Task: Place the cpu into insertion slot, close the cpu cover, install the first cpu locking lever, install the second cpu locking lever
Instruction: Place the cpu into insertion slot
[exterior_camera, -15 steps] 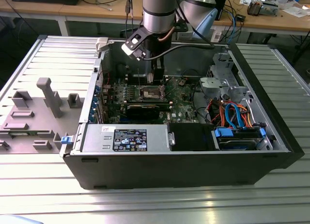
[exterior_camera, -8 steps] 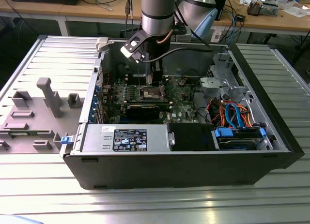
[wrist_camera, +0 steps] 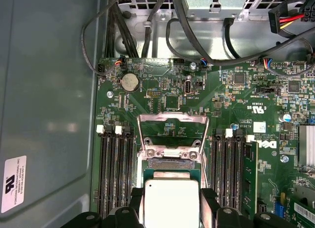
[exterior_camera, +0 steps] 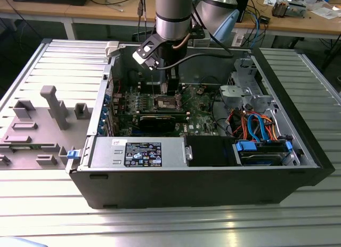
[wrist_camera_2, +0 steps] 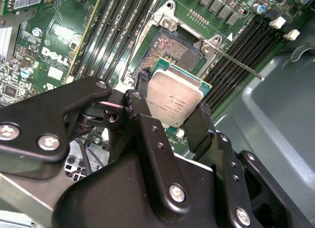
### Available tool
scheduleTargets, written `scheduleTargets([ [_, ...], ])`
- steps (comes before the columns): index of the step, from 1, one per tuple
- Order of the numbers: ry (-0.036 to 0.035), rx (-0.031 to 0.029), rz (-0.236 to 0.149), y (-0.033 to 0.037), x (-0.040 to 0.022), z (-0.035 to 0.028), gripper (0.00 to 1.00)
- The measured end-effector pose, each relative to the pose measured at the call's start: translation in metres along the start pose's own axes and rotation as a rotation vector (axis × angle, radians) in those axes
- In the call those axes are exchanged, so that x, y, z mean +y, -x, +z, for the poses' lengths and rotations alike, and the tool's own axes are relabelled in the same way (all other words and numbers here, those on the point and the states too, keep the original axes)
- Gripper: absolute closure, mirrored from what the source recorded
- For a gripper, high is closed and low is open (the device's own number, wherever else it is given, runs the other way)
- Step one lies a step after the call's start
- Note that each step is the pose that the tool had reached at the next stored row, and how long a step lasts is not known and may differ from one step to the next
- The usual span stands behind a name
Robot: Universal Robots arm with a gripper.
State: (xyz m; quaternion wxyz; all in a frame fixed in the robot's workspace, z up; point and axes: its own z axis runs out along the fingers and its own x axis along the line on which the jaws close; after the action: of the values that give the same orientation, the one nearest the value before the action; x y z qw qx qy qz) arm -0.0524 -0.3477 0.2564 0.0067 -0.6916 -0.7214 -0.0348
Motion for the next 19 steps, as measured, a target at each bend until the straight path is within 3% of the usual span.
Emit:
scheduleTargets([
  [11, 0.0000, -0.0008, 0.000, 0.0001, 0.0000, 0.0020, 0.46],
  [19, -0.0003, -0.0056, 0.000, 0.0009, -0.0016, 0.0150, 0.46],
])
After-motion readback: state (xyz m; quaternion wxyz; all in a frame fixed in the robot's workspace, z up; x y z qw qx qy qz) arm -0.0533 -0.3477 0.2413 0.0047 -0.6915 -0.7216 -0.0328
